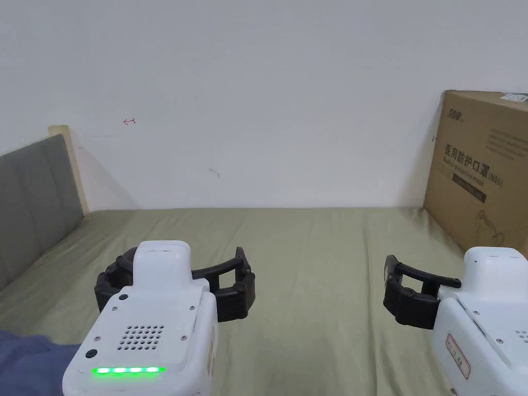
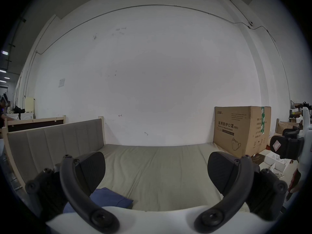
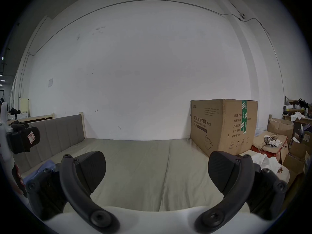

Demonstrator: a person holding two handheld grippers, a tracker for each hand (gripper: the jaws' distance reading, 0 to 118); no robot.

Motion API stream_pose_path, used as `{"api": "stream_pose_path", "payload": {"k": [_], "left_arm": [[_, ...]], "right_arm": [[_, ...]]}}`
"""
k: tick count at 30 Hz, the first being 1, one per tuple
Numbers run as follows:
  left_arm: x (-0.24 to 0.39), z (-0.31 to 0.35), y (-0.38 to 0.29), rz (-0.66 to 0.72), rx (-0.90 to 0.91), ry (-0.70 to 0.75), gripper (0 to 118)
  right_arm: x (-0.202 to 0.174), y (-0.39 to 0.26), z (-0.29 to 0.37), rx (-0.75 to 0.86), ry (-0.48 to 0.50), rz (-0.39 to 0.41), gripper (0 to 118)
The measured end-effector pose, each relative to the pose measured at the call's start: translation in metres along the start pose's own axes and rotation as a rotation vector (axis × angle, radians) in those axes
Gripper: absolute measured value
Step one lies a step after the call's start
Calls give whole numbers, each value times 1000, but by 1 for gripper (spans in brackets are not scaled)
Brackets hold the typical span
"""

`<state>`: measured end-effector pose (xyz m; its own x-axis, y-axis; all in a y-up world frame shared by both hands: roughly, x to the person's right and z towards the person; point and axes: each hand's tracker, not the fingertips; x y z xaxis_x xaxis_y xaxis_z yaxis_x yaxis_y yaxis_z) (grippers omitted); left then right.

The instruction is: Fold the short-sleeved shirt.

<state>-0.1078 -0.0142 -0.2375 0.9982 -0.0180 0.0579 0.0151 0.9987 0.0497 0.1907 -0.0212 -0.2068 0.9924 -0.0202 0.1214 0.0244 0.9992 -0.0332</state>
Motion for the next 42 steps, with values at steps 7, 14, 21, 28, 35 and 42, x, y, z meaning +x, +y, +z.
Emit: {"api": "stream_pose_path", "payload": {"k": [7, 14, 21, 28, 35, 42], "left_arm": [[0, 0, 1, -5, -3, -10, 118], [3, 2, 1, -6, 1, -20, 117], [6, 0, -3, -54, -47, -47, 0], [7, -4, -13, -19, -69, -95, 0], [-40, 3, -21, 24, -108, -45, 0], [-155, 52, -23, -13, -168, 337, 0]], "right_arm": [[0, -1, 2, 3, -16, 2, 118], [0, 0, 4, 13, -18, 5, 118], [-2, 1, 10, 27, -41, 49, 6], [11, -1, 12, -6, -12, -12, 0], [-21, -9, -2, -35, 54, -18, 0], [-129, -17, -23, -97, 353, -5, 0]]}}
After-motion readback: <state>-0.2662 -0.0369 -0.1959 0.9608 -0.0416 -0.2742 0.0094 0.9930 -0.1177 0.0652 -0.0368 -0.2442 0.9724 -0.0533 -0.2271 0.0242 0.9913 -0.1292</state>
